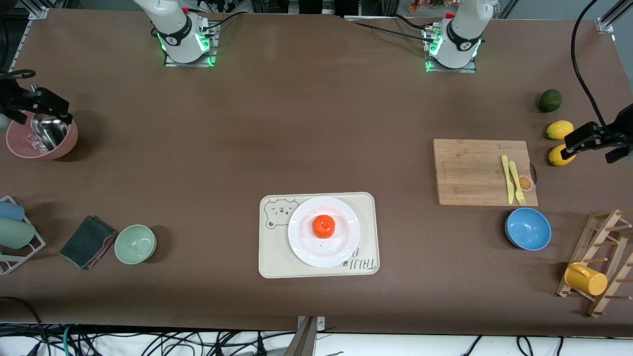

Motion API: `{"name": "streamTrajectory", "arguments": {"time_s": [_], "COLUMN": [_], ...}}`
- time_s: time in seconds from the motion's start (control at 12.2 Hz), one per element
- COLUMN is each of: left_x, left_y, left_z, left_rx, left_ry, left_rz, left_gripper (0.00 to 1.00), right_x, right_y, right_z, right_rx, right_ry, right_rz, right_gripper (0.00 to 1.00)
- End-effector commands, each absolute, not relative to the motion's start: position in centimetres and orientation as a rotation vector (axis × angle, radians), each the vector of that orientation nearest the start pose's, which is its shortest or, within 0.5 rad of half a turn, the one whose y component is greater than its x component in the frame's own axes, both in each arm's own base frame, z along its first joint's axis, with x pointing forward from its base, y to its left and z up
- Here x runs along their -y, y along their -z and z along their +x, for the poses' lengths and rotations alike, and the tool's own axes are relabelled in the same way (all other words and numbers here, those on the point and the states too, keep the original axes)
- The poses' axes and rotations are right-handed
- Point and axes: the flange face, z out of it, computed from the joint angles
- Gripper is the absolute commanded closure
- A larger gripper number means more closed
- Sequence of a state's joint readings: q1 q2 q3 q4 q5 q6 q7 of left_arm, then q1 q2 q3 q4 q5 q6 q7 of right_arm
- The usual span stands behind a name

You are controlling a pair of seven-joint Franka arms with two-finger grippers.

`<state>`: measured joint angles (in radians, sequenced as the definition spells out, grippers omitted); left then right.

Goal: Place orange and plate with both arms

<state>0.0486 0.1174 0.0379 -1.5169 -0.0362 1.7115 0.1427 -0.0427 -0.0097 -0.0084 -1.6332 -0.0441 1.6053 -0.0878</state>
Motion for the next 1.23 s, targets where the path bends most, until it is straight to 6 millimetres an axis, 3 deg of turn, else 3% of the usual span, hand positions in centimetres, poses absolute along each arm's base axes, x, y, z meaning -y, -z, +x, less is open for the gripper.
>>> {"name": "streamTrajectory", "arguments": {"time_s": [0.0, 1.15], "left_x": [-4.8, -4.8], "left_y": [-59.7, -59.4], "left_z": [60.0, 60.0], "left_rx": [-0.113, -0.110], "left_ry": [0.122, 0.117], "left_rz": [-3.168, -3.169], "left_gripper": [0.00, 0.00], "right_x": [3.4, 2.0], "right_y": [-61.1, -62.4], "right_z": [55.1, 54.8], "right_rx": [0.050, 0.058], "right_ry": [-0.061, -0.037], "right_rz": [-3.186, -3.121], "right_gripper": [0.00, 0.00]}}
